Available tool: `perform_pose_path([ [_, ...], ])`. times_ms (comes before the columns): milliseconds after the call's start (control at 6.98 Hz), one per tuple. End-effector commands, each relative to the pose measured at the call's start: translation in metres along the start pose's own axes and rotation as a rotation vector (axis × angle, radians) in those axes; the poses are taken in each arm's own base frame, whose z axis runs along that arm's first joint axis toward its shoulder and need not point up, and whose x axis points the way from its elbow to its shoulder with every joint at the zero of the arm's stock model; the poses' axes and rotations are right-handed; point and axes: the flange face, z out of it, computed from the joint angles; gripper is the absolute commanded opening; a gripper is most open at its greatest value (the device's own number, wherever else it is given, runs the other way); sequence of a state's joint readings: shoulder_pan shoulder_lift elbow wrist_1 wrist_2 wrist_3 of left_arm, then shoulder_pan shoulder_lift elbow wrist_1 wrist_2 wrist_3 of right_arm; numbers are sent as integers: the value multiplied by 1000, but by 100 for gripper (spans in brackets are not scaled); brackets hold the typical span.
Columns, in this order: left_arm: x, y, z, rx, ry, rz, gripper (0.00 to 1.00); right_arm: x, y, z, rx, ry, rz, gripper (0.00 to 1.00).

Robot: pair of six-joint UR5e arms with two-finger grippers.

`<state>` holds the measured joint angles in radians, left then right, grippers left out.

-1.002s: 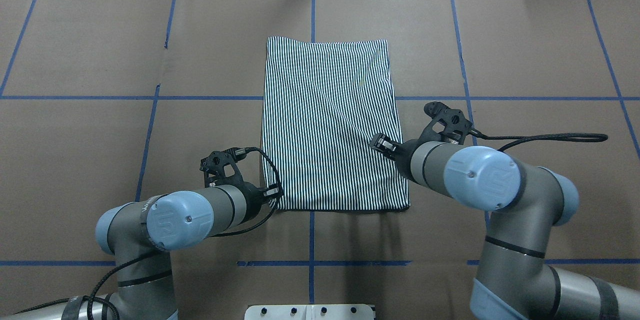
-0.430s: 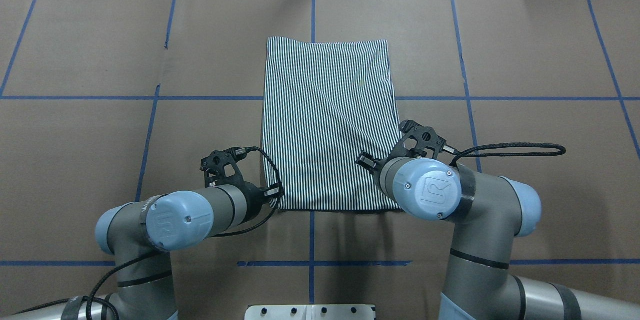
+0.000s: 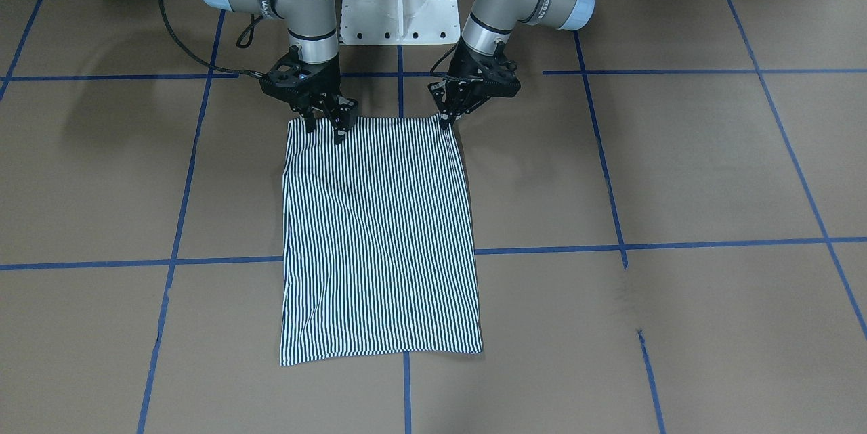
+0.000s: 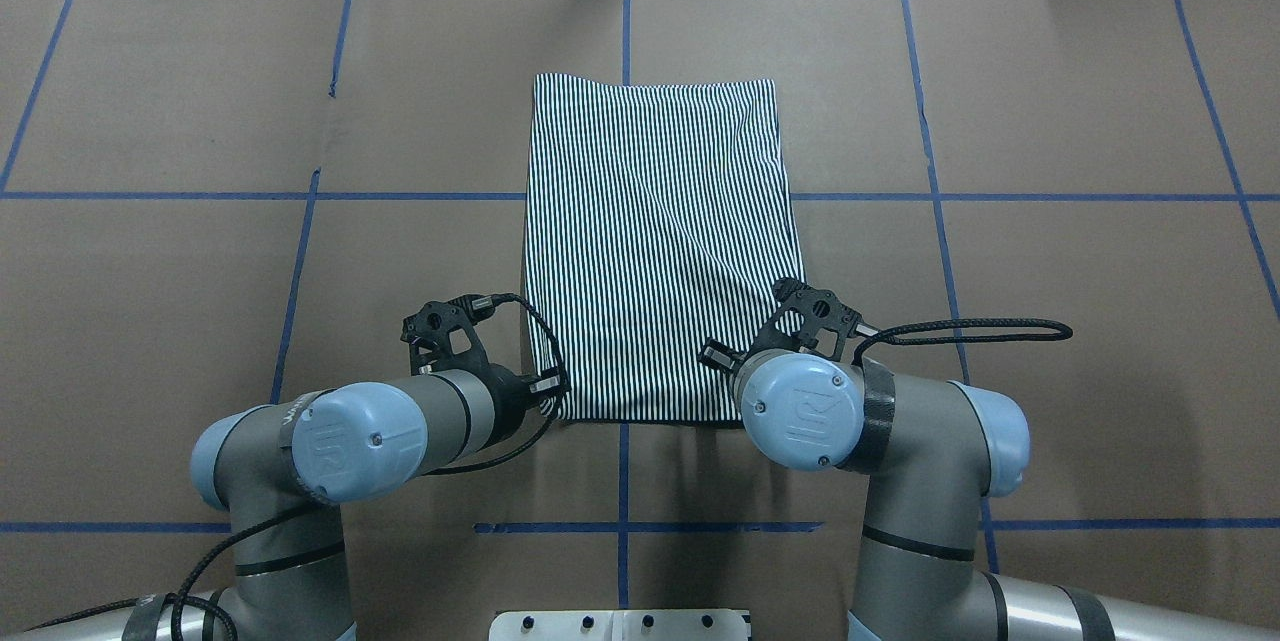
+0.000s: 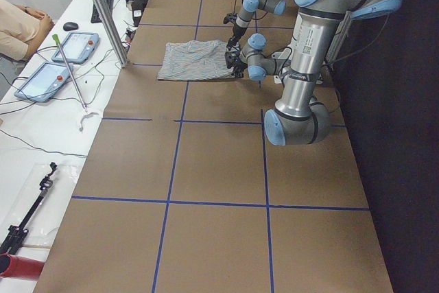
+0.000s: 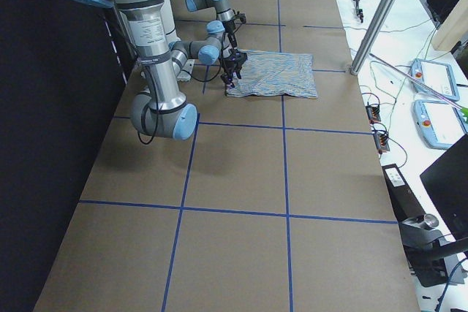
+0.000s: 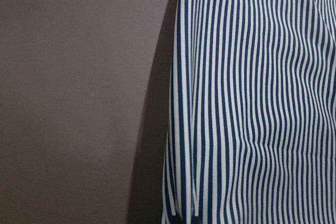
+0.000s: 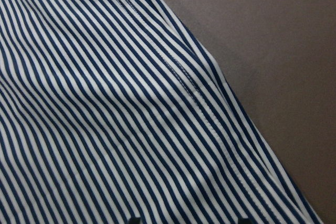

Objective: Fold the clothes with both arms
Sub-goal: 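Lower both grippers and grasp the shirt corners nearest the robot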

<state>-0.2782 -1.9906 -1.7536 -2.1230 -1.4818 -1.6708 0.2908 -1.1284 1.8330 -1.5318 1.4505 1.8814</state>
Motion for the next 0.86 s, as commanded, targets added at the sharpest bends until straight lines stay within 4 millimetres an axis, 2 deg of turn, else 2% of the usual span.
perform_pose_path([
  [0, 0, 0, 0, 1, 0, -1, 0, 3, 8, 3, -1, 16, -12, 68],
  [716, 1, 0, -1, -1, 2, -1, 0, 5, 11, 10, 3, 29, -18, 59],
])
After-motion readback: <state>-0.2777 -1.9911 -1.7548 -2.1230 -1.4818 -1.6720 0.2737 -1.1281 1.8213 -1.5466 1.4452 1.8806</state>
